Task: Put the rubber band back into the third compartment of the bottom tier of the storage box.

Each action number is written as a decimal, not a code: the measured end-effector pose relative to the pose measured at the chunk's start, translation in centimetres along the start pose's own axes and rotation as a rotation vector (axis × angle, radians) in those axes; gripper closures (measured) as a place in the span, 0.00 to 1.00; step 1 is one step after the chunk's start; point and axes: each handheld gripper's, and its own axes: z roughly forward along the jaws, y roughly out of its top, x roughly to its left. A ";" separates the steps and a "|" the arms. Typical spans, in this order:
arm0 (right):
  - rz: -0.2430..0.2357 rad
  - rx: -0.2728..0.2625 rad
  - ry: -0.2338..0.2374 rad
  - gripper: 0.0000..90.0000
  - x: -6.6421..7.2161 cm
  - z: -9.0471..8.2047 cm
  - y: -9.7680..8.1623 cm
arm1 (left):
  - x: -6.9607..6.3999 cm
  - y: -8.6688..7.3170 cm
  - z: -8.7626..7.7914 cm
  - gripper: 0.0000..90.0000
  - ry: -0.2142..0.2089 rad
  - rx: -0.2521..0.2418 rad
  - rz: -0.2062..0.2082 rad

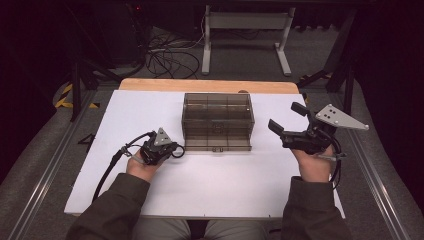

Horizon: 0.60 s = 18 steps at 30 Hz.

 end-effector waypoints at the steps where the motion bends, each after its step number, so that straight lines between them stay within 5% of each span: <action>1: 0.000 0.000 0.000 0.03 0.0 0.0 0.0 | -0.1 0.1 0.1 0.95 -0.002 0.000 0.002; 18: 0.008 -0.009 -0.001 0.03 -0.2 -0.3 0.1 | -1.5 1.7 -0.6 0.96 -0.005 -0.045 0.031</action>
